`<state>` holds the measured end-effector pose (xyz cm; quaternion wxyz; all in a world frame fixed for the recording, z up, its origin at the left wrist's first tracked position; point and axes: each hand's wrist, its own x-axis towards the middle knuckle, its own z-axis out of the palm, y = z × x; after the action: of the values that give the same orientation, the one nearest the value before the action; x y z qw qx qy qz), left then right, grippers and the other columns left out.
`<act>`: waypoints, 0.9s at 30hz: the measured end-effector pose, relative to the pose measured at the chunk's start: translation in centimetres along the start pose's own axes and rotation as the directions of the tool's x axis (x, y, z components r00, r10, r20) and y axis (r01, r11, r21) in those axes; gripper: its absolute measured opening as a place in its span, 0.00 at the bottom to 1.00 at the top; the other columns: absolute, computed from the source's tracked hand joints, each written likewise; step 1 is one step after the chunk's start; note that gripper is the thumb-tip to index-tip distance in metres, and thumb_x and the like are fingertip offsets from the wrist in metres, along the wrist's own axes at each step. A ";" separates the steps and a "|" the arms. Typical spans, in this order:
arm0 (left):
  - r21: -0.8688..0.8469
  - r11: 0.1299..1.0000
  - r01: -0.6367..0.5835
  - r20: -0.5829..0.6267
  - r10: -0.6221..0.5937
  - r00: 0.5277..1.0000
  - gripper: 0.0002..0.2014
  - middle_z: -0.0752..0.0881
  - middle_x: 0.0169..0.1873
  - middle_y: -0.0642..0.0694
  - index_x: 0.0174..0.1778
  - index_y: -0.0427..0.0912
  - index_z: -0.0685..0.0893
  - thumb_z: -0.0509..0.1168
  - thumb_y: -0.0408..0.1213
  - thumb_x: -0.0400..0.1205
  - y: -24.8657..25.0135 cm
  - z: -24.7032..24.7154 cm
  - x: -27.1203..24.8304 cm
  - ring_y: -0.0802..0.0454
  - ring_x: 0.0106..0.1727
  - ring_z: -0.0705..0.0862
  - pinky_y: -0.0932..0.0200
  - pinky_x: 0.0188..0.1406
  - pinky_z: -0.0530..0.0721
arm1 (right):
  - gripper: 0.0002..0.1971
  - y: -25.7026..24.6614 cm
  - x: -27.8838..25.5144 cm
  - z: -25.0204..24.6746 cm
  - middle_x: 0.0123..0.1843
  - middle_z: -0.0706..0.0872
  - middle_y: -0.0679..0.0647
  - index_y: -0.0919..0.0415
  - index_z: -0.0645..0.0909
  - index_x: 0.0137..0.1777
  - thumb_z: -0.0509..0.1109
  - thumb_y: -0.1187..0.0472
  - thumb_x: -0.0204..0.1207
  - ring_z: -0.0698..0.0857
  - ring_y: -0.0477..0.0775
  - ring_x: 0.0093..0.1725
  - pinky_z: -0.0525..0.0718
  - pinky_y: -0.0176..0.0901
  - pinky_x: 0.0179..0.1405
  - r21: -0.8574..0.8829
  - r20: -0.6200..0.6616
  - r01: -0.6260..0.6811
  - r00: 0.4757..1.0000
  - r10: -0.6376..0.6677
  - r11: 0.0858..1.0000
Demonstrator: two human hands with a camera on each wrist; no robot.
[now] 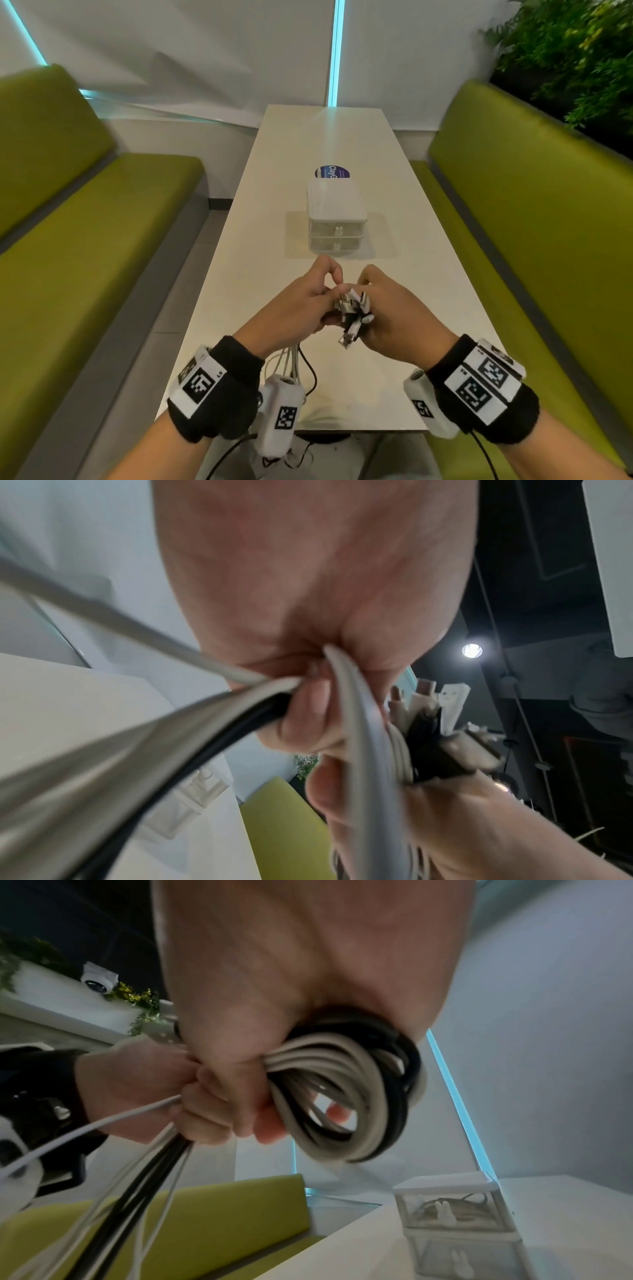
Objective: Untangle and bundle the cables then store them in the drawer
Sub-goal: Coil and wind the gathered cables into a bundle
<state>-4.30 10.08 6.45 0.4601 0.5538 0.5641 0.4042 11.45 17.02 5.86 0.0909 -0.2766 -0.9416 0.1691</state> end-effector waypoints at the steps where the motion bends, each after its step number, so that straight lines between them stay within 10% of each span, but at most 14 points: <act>1: -0.012 1.000 0.003 -0.012 -0.004 1.000 0.05 0.66 0.23 0.48 0.48 0.45 0.66 0.54 0.37 0.89 -0.1 0.1 0.1 0.53 0.25 0.61 0.63 0.20 0.58 | 0.06 0.0 0.1 -0.1 0.42 0.75 0.49 0.47 0.77 0.50 0.68 0.58 0.77 0.73 0.44 0.37 0.76 0.42 0.34 0.031 0.005 -0.006 1.000 0.005 1.000; 9: -0.110 0.989 0.096 0.051 -0.091 0.995 0.11 0.77 0.23 0.48 0.57 0.44 0.73 0.55 0.48 0.88 -0.3 -0.4 -0.7 0.51 0.22 0.74 0.57 0.25 0.79 | 0.09 0.2 0.2 -0.4 0.31 0.87 0.49 0.59 0.84 0.36 0.63 0.68 0.63 0.86 0.52 0.30 0.85 0.55 0.33 0.355 -0.011 -0.131 0.989 0.145 0.926; 13: -0.095 0.987 0.128 0.125 -0.116 0.985 0.18 0.72 0.24 0.53 0.40 0.57 0.84 0.50 0.53 0.87 -1.4 0.7 -1.7 0.54 0.25 0.74 0.44 0.46 0.89 | 0.09 -0.7 0.3 -0.6 0.36 0.87 0.51 0.57 0.84 0.38 0.63 0.64 0.67 0.85 0.55 0.38 0.85 0.60 0.39 0.376 -0.134 -0.137 0.970 0.201 0.916; 20: -0.280 0.955 0.101 0.170 -0.054 0.984 0.22 0.68 0.22 0.52 0.37 0.39 0.71 0.54 0.55 0.84 -3.0 1.8 -3.0 0.55 0.23 0.72 0.52 0.40 0.85 | 0.22 -0.6 1.1 -0.9 0.38 0.89 0.46 0.44 0.84 0.33 0.65 0.75 0.70 0.87 0.43 0.42 0.87 0.47 0.46 0.557 -0.319 -0.148 0.871 0.375 0.818; 23: -0.311 0.948 0.067 0.009 -0.068 0.998 0.22 0.67 0.22 0.52 0.35 0.42 0.71 0.55 0.58 0.82 -3.4 3.4 -3.4 0.54 0.22 0.73 0.56 0.31 0.80 | 0.15 -0.6 1.5 -1.4 0.30 0.85 0.45 0.54 0.86 0.38 0.66 0.76 0.73 0.83 0.39 0.28 0.80 0.33 0.32 0.698 -0.329 -0.148 0.803 0.498 0.700; 27: -0.164 0.986 -0.028 -0.269 -0.017 0.963 0.20 0.66 0.22 0.57 0.27 0.56 0.69 0.54 0.58 0.84 -3.0 4.5 -2.7 0.59 0.22 0.62 0.64 0.22 0.62 | 0.09 -0.6 1.2 -0.9 0.24 0.71 0.62 0.67 0.77 0.34 0.68 0.69 0.76 0.70 0.57 0.20 0.72 0.49 0.24 0.857 -0.165 -0.205 0.761 0.628 0.473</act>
<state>-0.85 7.00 2.60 0.4223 0.4550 0.5843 0.5227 10.37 17.40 6.98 0.3788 -0.4651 -0.6097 0.5182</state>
